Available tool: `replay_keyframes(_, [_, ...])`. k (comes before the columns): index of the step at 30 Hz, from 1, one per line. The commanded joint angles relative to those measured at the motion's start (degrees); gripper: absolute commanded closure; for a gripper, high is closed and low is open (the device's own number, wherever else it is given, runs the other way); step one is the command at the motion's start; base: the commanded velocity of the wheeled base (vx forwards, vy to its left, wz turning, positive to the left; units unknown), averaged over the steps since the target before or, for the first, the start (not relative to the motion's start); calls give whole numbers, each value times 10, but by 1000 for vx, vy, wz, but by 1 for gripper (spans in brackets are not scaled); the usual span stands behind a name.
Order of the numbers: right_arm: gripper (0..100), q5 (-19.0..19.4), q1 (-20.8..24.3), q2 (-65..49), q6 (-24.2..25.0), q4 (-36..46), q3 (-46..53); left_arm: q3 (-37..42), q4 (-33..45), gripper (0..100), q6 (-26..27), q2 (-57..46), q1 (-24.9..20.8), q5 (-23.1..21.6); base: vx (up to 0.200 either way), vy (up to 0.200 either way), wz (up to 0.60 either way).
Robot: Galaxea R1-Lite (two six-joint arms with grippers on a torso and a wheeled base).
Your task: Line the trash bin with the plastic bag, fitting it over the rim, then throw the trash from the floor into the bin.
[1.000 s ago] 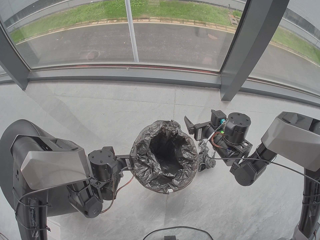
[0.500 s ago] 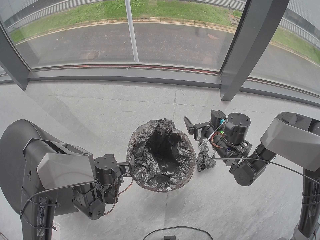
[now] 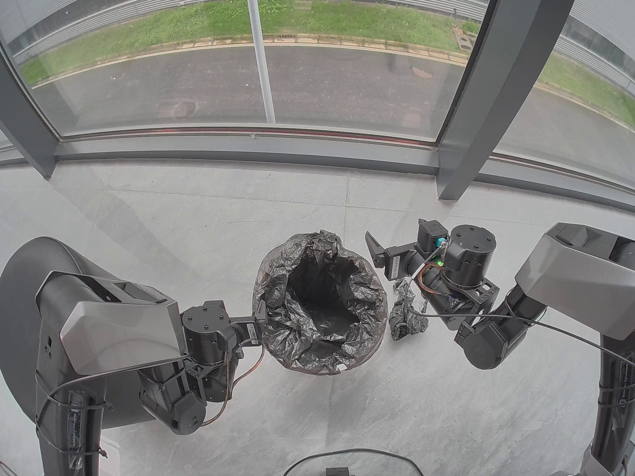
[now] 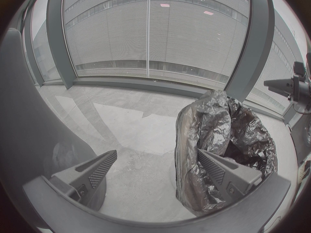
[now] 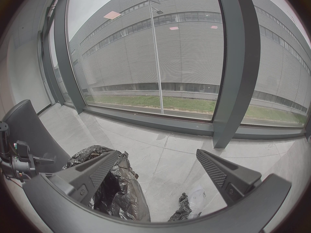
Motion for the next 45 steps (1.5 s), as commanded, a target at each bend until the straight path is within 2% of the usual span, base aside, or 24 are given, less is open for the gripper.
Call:
replay_keyframes(1, [0,0,0,0,0,0,0,7,-1,0,0,-23,0,0,0,0,0])
replay_keyframes(8, [0,0,0,0,0,0,0,4,0,0,1,-21,7,0,0,0,0])
replay_keyframes(14, [0,1,-1,4,1,0,0,-16,0,0,11,3,42,-1,0,0,0])
replay_keyframes(18, [0,4,-1,4,6,0,0,-14,-1,0,7,-5,40,-2,0,0,0])
replay_keyframes(19, [0,4,1,0,19,1,1,1,0,0,2,-41,22,-1,0,0,0])
replay_keyframes(24, [0,4,2,3,21,2,0,36,2,0,-26,-128,-33,-6,0,0,0])
replay_keyframes(27, [0,4,2,5,21,1,-1,47,2,0,-30,-143,-72,-7,0,0,0])
replay_keyframes(28, [0,4,2,5,21,1,-1,47,2,0,-30,-143,-72,-7,0,0,0])
replay_keyframes(29, [0,4,2,5,21,1,-1,47,2,0,-30,-137,-99,-8,0,0,0])
replay_keyframes(31, [0,4,2,5,21,2,-1,43,2,0,-29,-121,-120,-14,0,0,0])
replay_keyframes(34, [0,4,1,4,21,1,-1,34,2,0,-27,-93,-141,-38,0,0,0])
replay_keyframes(38, [0,4,0,3,21,1,-1,28,2,0,-22,-47,-164,-46,0,0,0])
replay_keyframes(45, [0,5,-1,5,21,1,-7,-4,2,0,-22,16,-170,-47,0,0,0])
